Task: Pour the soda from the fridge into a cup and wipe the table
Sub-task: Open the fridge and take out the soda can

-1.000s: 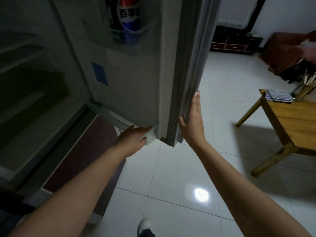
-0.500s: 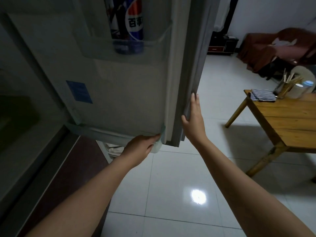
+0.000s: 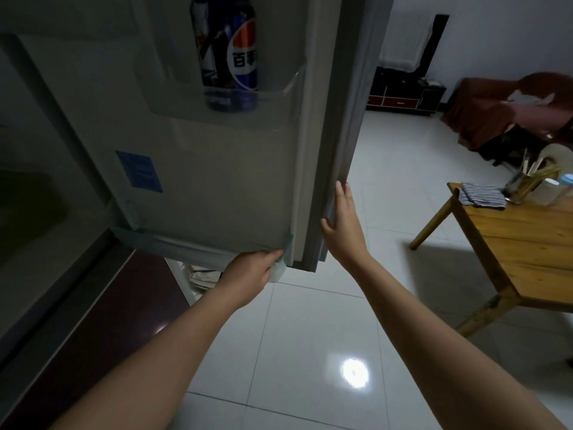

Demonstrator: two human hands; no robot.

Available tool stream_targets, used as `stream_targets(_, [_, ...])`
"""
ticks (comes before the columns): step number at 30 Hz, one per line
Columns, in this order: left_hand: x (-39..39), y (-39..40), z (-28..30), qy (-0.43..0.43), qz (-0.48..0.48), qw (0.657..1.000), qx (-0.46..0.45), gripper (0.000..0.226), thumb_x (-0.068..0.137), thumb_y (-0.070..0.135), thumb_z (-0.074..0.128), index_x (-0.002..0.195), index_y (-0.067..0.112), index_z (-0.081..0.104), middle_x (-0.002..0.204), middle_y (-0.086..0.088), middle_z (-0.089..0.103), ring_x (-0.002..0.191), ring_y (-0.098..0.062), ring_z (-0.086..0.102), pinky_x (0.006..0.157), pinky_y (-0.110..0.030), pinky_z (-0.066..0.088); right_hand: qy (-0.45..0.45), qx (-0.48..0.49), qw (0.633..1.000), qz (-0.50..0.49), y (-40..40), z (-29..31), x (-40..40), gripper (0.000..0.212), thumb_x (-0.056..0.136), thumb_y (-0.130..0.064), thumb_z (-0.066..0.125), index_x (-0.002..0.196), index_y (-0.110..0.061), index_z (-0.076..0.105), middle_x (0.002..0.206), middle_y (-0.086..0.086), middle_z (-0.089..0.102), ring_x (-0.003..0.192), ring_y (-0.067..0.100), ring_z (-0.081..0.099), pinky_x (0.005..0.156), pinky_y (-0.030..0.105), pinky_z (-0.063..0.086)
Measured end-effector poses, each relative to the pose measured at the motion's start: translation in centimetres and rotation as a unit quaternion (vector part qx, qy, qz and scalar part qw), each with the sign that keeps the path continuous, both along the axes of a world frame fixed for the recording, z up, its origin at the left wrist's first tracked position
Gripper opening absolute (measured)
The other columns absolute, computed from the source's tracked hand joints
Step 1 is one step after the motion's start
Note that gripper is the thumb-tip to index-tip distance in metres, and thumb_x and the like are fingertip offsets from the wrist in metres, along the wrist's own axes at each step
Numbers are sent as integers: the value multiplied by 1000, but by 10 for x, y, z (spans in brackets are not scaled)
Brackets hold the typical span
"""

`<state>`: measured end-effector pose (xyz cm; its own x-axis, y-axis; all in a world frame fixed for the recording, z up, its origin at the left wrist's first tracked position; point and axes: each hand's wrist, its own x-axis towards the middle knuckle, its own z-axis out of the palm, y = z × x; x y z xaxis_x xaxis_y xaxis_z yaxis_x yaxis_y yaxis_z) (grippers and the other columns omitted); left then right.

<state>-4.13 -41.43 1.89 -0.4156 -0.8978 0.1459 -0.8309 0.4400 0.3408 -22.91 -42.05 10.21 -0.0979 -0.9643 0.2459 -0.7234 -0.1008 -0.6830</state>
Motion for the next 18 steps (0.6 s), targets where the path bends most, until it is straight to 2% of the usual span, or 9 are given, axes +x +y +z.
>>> stream_targets(3, [-4,4,10,1,1,1000,-18,48,91,19,45,138,23,39,124,-7,60,108,-27,56,87,-33,47,10,-20,1000,-3,0,4,0,71,91,-6,50,147,-13,8,157,5,0,144,21,9,104,17,10])
stream_targets(8, [-8,9,44,47,28,991,-124,41,89,21,50,128,11,52,118,-11,64,106,-29,59,89,-34,48,39,-98,994,5,3,18,0,71,89,-6,53,146,-10,11,156,10,7,144,23,9,109,20,8])
stream_targets(12, [-9,13,83,63,45,970,-231,46,83,30,38,115,7,61,109,-12,67,98,-30,64,84,-36,52,49,-152,987,15,6,35,1,71,87,-3,54,145,-7,13,155,14,10,143,26,11,111,23,8])
stream_targets(18, [-9,22,136,95,87,937,-326,41,84,28,40,114,9,61,113,-14,64,102,-30,62,86,-35,50,52,-219,974,23,9,65,4,69,87,1,50,145,-5,13,155,15,10,143,28,10,112,26,10])
